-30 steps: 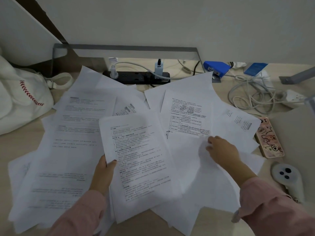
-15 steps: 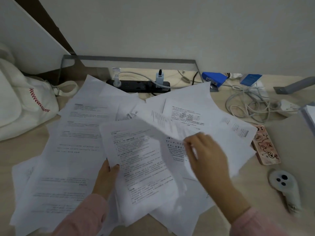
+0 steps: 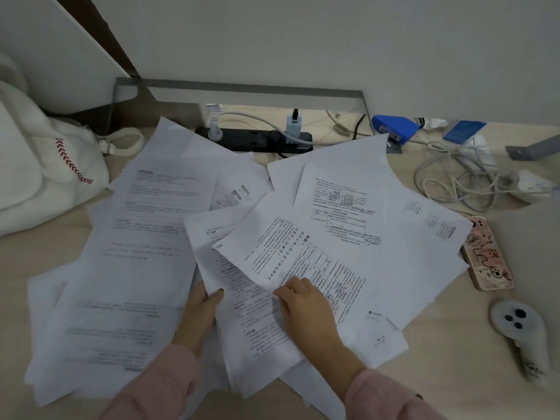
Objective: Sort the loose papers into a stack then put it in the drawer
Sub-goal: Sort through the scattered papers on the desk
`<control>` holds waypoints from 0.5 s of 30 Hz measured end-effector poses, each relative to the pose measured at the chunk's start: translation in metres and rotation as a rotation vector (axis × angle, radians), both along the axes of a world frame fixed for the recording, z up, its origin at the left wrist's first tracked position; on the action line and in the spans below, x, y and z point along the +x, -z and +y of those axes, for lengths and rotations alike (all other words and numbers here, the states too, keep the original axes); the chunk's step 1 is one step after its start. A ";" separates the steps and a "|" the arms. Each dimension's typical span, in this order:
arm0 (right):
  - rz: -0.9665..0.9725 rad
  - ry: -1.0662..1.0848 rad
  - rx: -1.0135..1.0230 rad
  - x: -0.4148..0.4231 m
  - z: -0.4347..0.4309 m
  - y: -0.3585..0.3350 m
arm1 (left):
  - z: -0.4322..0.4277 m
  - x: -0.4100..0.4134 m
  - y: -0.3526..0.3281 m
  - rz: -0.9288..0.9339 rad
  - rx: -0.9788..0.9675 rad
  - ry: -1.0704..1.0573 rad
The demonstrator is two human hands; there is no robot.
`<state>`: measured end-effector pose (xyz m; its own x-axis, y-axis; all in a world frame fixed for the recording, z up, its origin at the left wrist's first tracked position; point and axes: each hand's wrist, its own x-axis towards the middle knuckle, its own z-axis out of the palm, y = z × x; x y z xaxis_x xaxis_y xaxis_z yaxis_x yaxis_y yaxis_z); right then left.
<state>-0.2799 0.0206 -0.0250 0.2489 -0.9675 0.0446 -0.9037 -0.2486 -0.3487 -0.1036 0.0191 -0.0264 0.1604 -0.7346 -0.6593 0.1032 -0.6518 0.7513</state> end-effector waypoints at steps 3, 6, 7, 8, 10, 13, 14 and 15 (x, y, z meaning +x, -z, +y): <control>0.056 -0.053 -0.067 -0.008 -0.001 -0.007 | 0.000 0.009 0.001 0.001 0.012 0.015; 0.037 -0.032 -0.079 -0.022 0.000 -0.013 | -0.003 0.021 0.000 -0.012 0.039 0.004; 0.008 0.018 -0.070 -0.028 0.000 -0.014 | -0.004 0.026 0.001 -0.011 0.050 -0.005; -0.033 0.086 -0.051 -0.035 0.002 -0.014 | -0.005 0.029 0.001 -0.007 0.058 -0.010; -0.135 0.231 0.002 -0.048 0.006 -0.012 | -0.006 0.034 0.002 0.003 0.061 -0.020; -0.318 0.340 0.076 -0.066 0.016 -0.011 | -0.009 0.034 0.002 0.009 0.062 -0.018; -0.363 0.359 0.102 -0.070 0.020 -0.013 | -0.010 0.034 0.002 0.008 0.062 -0.013; -0.412 0.390 0.133 -0.073 0.022 -0.015 | -0.011 0.033 0.002 0.002 0.062 -0.010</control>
<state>-0.3528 0.0426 -0.0103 -0.1392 -0.9880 -0.0665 -0.7027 0.1458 -0.6964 -0.0705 0.0084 -0.0287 0.1665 -0.6904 -0.7040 0.1118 -0.6961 0.7091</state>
